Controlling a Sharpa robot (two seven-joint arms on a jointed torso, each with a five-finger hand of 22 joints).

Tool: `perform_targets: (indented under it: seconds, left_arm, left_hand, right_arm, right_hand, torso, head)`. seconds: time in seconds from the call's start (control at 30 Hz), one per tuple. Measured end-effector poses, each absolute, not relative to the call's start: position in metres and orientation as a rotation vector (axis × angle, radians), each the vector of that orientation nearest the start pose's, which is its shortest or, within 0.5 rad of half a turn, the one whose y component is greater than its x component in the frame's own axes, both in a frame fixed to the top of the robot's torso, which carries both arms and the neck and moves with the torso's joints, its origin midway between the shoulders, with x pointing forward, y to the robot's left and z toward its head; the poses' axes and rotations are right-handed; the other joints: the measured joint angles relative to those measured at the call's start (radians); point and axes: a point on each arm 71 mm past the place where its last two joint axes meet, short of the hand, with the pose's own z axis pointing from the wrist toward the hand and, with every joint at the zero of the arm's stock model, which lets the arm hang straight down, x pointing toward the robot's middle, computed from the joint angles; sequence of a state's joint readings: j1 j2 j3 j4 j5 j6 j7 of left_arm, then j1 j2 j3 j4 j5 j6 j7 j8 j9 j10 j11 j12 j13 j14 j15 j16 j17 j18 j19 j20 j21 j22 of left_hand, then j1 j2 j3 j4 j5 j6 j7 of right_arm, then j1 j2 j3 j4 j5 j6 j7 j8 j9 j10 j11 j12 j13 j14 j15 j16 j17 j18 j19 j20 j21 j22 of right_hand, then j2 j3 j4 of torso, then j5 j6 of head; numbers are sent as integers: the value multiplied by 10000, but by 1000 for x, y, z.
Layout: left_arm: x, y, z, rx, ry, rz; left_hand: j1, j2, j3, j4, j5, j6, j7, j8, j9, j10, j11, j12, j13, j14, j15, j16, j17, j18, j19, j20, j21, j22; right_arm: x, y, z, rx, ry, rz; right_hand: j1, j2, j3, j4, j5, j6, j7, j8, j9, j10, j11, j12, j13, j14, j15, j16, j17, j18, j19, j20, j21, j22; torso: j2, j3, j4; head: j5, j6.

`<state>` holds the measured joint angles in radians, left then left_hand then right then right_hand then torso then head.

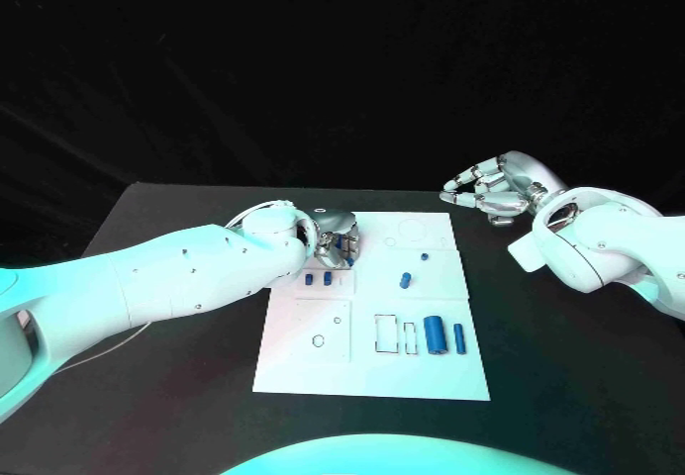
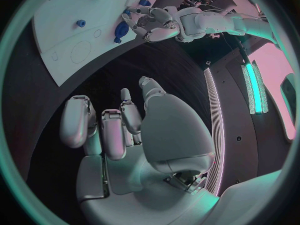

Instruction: Assemble the parts on the task board

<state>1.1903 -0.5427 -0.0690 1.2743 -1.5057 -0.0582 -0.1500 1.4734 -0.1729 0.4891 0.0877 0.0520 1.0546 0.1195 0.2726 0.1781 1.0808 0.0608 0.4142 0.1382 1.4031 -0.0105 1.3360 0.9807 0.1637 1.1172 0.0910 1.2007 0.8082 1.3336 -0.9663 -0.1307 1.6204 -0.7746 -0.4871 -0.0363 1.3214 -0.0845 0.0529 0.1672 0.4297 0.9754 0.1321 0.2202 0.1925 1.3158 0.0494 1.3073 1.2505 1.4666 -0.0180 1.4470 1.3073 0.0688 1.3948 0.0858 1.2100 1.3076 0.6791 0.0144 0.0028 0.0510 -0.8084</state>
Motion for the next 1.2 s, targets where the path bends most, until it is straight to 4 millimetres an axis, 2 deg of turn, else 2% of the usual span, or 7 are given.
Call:
perform_targets:
  seconds: [0.2, 0.63, 0.9, 1.2]
  left_arm:
    - [512, 113, -229, 3455, 19181, -5882]
    - [510, 116, -228, 3261, 19127, -6020]
    - [508, 123, -218, 2799, 18819, -6368]
    - [503, 141, -203, 2171, 18542, -6669]
  left_hand:
    - [-99, 116, 53, -55, -2, 317, -39, -104, -73, 310, -79, -231, -82, 38, -38, 37, 12, 0, 55, -54, 141, 173]
    - [-150, 163, 80, -82, -8, 355, -37, -163, -91, 410, -50, -346, -119, 61, -62, 77, 64, 1, 89, -89, 141, 235]
    - [-152, 161, 106, -110, -9, 371, -20, -182, -107, 443, -85, -393, -130, 74, -74, 76, 117, 0, 124, -53, 192, 252]
    - [-152, 160, 106, -110, -9, 372, -17, -218, -134, 480, -49, -462, -154, 110, -38, 116, 123, 0, 124, -53, 192, 275]
  right_arm:
    - [482, -246, -148, 5097, 16133, 8858]
    - [482, -246, -148, 5093, 16130, 8855]
    - [482, -247, -148, 5094, 16121, 8842]
    - [482, -248, -148, 5100, 16111, 8825]
  right_hand:
    - [0, 0, 0, 0, 0, 0, 0, 0, -1, 0, 0, 0, 0, 0, 0, 0, 8, 0, 0, 0, 0, -1]
    - [0, 0, 0, 0, 0, 0, 0, 0, 7, 0, 0, 0, 0, 0, 0, 0, 7, 0, 0, 0, 0, -2]
    - [0, 0, 0, 0, -1, 0, 0, 0, 6, 0, 0, 0, 0, 0, 0, 0, 6, 0, 0, 0, 0, -3]
    - [0, 0, 0, 0, -1, 0, 0, 0, 5, 0, 0, 0, 0, 0, 0, 0, 5, 0, 0, 0, 0, 0]
  torso:
    - [0, 0, 0]
    - [-4, -3, 1]
    - [-11, -4, 7]
    - [-16, 2, 18]
  head:
    - [12, 0]
    - [0, 74]
    - [-9, 131]
    - [8, 186]
